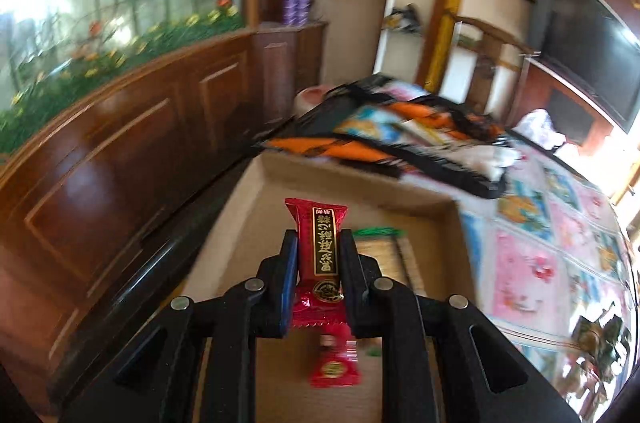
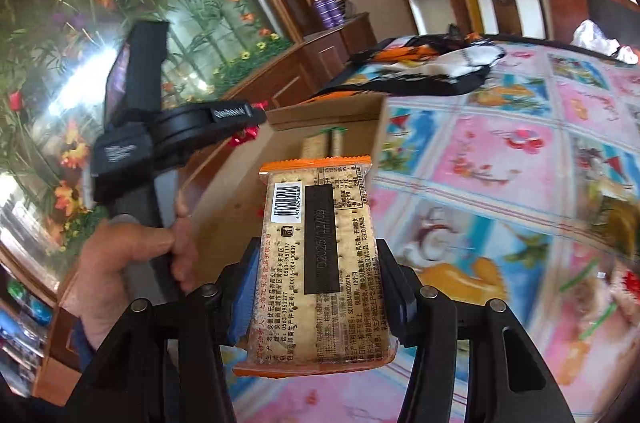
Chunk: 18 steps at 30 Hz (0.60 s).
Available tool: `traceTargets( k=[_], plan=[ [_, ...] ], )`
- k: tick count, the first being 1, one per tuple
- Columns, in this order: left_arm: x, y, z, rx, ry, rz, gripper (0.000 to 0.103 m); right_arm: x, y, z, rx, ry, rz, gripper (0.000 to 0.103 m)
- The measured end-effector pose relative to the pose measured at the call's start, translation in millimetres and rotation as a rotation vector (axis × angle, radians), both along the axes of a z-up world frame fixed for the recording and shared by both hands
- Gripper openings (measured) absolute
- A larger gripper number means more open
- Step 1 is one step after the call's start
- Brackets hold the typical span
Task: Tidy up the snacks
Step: 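Carry the red candy bar and orange-topped cracker pack toward the cardboard box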
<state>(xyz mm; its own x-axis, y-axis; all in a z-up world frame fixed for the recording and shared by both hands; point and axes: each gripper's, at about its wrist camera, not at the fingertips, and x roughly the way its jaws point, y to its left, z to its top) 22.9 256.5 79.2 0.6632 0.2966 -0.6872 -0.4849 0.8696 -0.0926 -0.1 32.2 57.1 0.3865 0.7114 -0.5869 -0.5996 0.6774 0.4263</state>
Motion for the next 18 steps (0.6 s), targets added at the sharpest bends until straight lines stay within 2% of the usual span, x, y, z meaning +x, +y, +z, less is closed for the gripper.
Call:
traceTargets(
  k=[7,12,18],
  plan=[
    [4.7,4.1,-12.1,0.007,0.049,0.011,0.019,-0.2,38.0,-13.6,-0.004,0.063,0.066,0.058],
    [7.8,5.7,-20.9,0.012,0.092,0.011,0.019,0.9,51.3,-22.7,-0.030,0.072,0.082,0.058],
    [12.0,5.8,-26.0,0.013,0.119,0.003,0.019,-2.2,60.6,-26.6,-0.070,0.041,0.097,0.058]
  ],
)
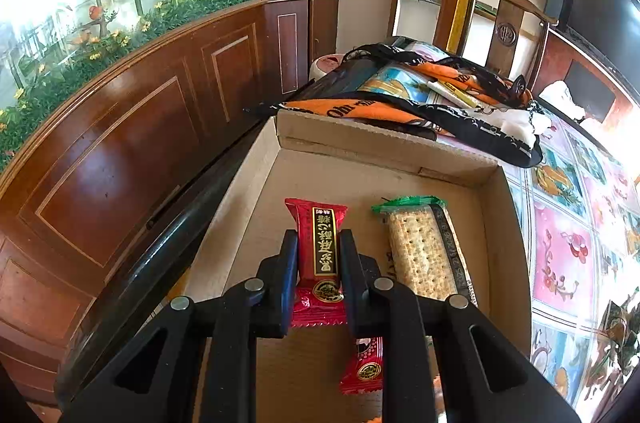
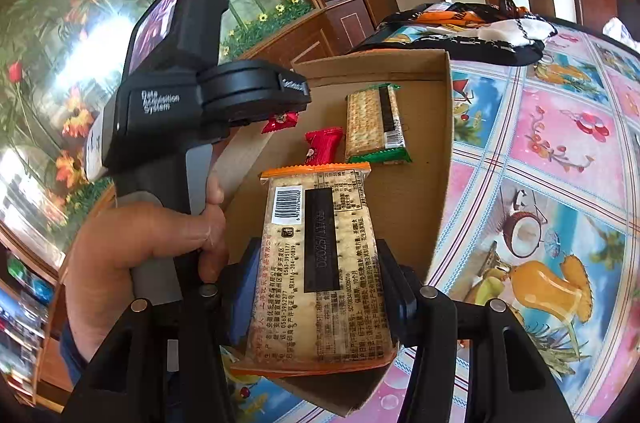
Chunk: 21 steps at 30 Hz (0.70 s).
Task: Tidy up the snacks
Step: 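Carry the red candy bar and orange-topped cracker pack toward the cardboard box, then open the left gripper to drop the red candy bar into the box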
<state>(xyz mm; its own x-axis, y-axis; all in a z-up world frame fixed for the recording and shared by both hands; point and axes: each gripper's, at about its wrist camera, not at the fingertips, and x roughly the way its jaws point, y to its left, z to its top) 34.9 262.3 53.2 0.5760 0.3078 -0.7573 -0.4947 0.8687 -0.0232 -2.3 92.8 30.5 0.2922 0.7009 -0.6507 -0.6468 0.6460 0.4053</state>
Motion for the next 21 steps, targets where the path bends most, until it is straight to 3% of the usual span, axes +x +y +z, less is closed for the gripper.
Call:
traceTargets(
  k=[21],
  plan=[
    [2.1,-1.0,-1.3,0.013,0.004,0.003,0.019,-15.1,19.4,-2.2,-0.119,-0.127,0.022,0.058]
  ],
)
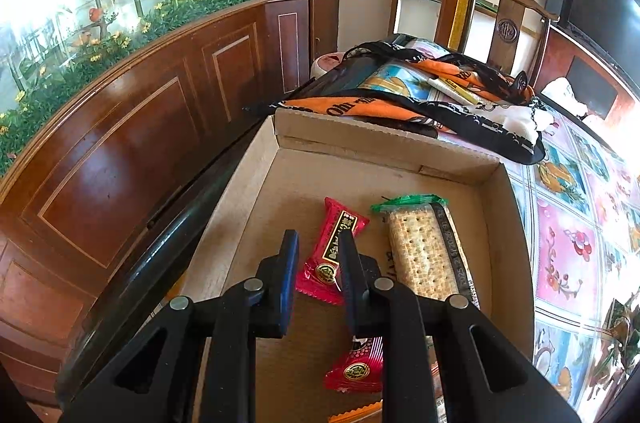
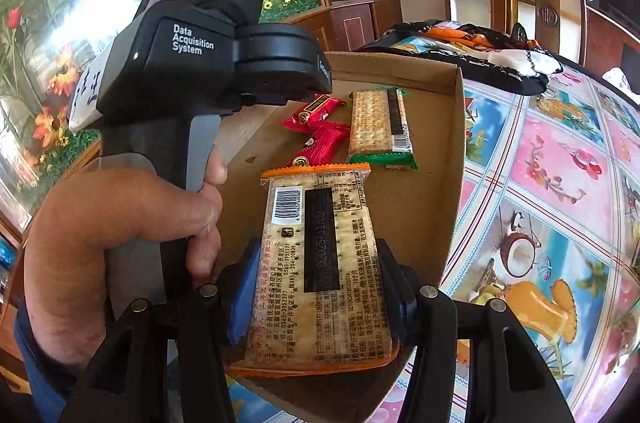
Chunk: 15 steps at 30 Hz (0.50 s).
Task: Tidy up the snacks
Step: 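Open the left gripper to drop the red candy bar into the box, then lower the orange-topped cracker pack into the box and open the right gripper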
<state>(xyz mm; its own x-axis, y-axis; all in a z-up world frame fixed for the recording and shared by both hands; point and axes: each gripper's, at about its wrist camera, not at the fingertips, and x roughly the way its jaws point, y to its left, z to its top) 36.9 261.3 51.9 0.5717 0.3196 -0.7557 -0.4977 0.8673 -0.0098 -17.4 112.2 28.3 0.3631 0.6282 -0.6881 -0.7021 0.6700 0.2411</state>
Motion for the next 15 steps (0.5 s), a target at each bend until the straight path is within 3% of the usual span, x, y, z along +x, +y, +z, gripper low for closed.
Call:
traceTargets(
  k=[11,15],
  plan=[
    [-0.5,-2.5,0.8,0.004,-0.002,-0.001,0.020,-0.5,0.4,0.6,-0.008,-0.006,0.000,0.058],
    [-1.0,-2.7,1.1,0.005,-0.007,0.003,0.028,-1.0,0.3,1.2,-0.007,-0.007,0.000,0.058]
  ],
)
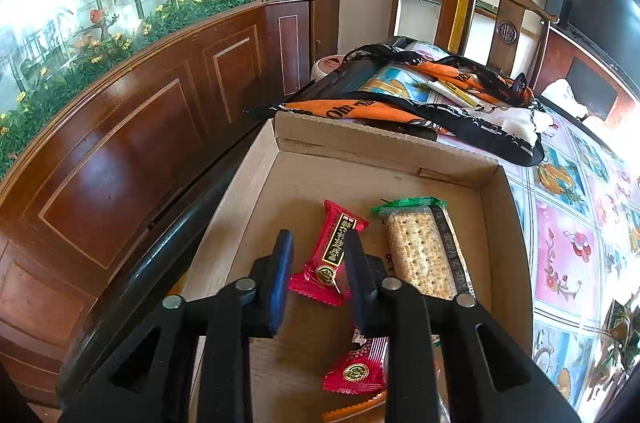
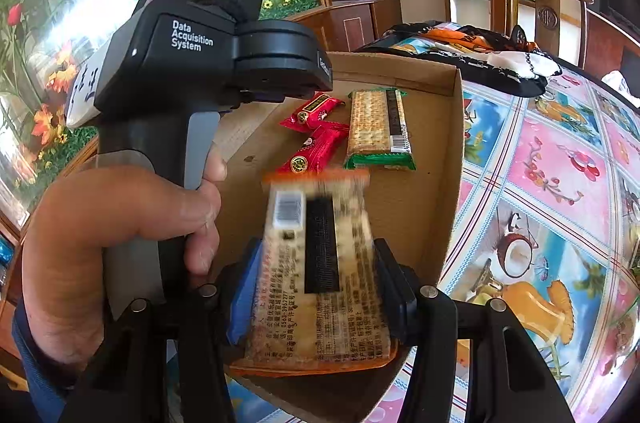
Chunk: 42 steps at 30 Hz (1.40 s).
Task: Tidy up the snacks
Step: 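Lower the orange-topped cracker pack into the box and open the right gripper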
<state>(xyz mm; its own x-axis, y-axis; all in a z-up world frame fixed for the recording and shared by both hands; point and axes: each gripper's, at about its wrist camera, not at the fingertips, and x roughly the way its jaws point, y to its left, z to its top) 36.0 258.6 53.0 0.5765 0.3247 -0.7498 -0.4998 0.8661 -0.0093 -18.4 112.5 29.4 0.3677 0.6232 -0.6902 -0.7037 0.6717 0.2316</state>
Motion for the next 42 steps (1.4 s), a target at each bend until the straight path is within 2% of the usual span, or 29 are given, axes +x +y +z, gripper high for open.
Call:
traceTargets(
  k=[7,10,16,19,26,31,36,42],
  plan=[
    [-1.1,-1.7,1.7,-0.001,-0.012,-0.001,0.033,2.9,-4.5,2.3,0.025,0.021,-0.003,0.058],
    [-1.6,-2.6,3.8,0.002,-0.019,0.001,0.039,1.6,-6.1,5.3,0.035,0.011,-0.003,0.058],
    [-2.3,-3.3,6.1,-0.002,-0.031,-0.003,0.041,2.2,-7.3,5.0,0.038,0.018,-0.007,0.058],
    [-2.9,-5.5,8.1,-0.008,-0.046,-0.012,0.046,2.2,-7.4,5.3,0.043,0.016,-0.009,0.058],
    [-7.7,-9.8,16.7,-0.017,-0.111,-0.024,0.048,2.6,-14.4,8.6,0.066,0.014,-0.019,0.058],
    [-10.0,-11.2,19.2,-0.045,-0.149,-0.034,0.048,7.8,-27.2,11.9,0.087,0.022,-0.048,0.058],
    [-5.9,-25.9,18.8,-0.045,-0.148,-0.085,0.048,13.8,-47.2,16.3,0.119,0.042,-0.097,0.058],
    [-10.2,-49.7,31.2,-0.029,-0.161,-0.130,0.049,17.8,-86.2,22.5,0.159,0.047,-0.175,0.058]
  ],
)
